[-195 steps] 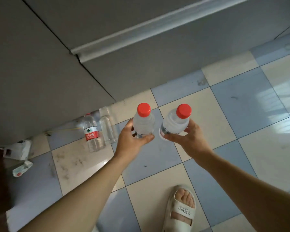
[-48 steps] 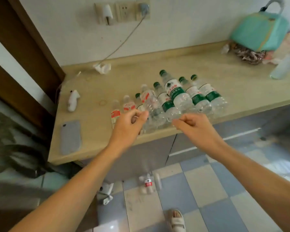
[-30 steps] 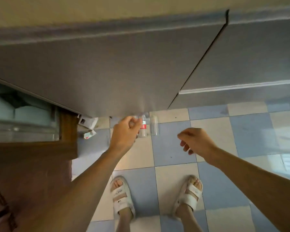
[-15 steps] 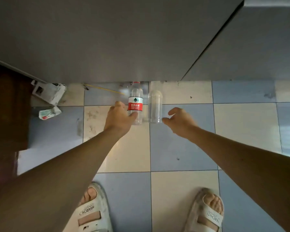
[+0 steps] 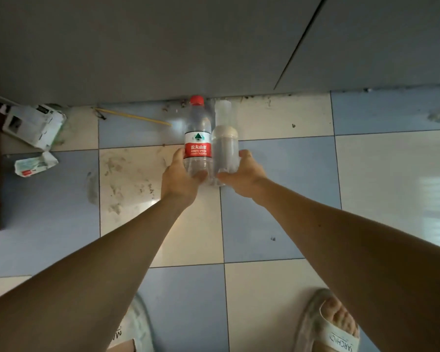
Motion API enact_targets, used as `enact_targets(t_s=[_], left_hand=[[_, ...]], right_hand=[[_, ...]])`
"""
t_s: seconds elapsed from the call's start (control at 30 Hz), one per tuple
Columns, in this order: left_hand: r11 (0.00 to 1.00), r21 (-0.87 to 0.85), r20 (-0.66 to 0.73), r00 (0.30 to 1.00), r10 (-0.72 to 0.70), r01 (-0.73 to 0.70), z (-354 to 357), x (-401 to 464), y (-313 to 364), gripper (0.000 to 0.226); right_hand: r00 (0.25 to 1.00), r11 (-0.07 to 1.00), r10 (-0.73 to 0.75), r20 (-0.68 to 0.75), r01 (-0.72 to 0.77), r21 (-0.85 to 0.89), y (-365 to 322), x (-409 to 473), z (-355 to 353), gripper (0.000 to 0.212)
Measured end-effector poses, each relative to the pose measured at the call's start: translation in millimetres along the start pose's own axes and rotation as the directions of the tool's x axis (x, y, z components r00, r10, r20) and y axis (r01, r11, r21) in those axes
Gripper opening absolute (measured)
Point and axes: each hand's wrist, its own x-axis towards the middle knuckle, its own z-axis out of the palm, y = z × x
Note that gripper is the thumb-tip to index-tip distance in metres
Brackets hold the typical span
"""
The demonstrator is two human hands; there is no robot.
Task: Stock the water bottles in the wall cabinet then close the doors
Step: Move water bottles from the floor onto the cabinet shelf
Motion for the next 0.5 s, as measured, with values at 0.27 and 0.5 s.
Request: enact_targets(t_s=[0.27,0.5], left_hand=[[0.993,-0.084,0.176,0.982,-0.067,0.082,47,-82,-16,0.061],[0.996,-0.054,0.200,0.978,-0.063,0.075,63,-96,-16,0.055]], right_hand=[[0.989,0.993,0.119,0.085,-0.119,-0.007,83,-60,-14,0.074],[0.991,0.993,0.120,0.054,-0.120,-0.010,103,-60,-33,0.072]])
